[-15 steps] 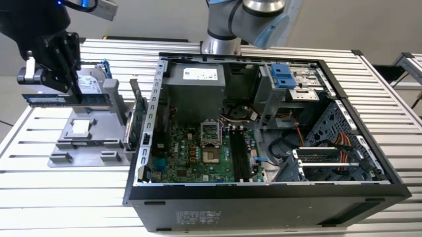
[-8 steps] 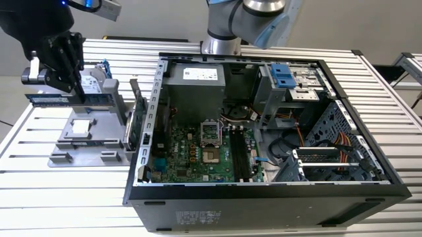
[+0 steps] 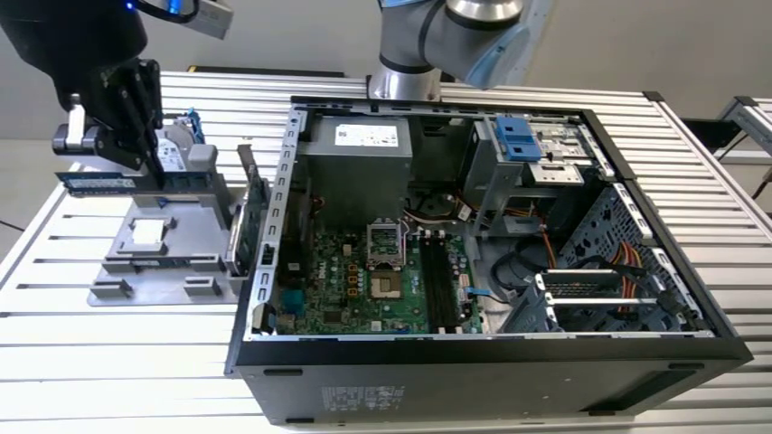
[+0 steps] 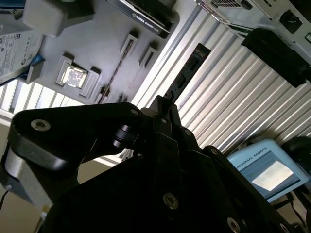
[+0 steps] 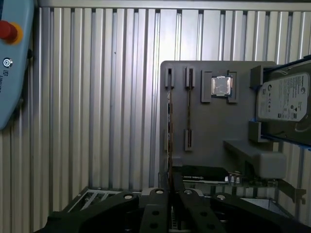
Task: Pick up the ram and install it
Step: 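Pick up the ram and move it above insertion slot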
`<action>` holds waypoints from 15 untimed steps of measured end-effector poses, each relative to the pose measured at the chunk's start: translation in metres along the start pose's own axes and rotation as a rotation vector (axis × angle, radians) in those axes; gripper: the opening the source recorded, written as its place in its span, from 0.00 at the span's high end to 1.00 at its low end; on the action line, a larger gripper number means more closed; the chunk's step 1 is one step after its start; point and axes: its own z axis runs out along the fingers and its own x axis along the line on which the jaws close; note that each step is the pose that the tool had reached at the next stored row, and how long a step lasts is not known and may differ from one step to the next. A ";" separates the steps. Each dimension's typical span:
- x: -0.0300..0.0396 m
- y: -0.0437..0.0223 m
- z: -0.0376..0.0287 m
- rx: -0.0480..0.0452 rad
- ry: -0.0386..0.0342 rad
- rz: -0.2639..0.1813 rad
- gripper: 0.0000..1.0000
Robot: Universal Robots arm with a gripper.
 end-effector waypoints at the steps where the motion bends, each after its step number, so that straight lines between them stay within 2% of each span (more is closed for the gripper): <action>1: 0.0000 -0.0010 0.0000 -0.0001 0.0001 0.000 1.00; 15: 0.0004 -0.0184 -0.0001 0.0000 0.0000 0.000 1.00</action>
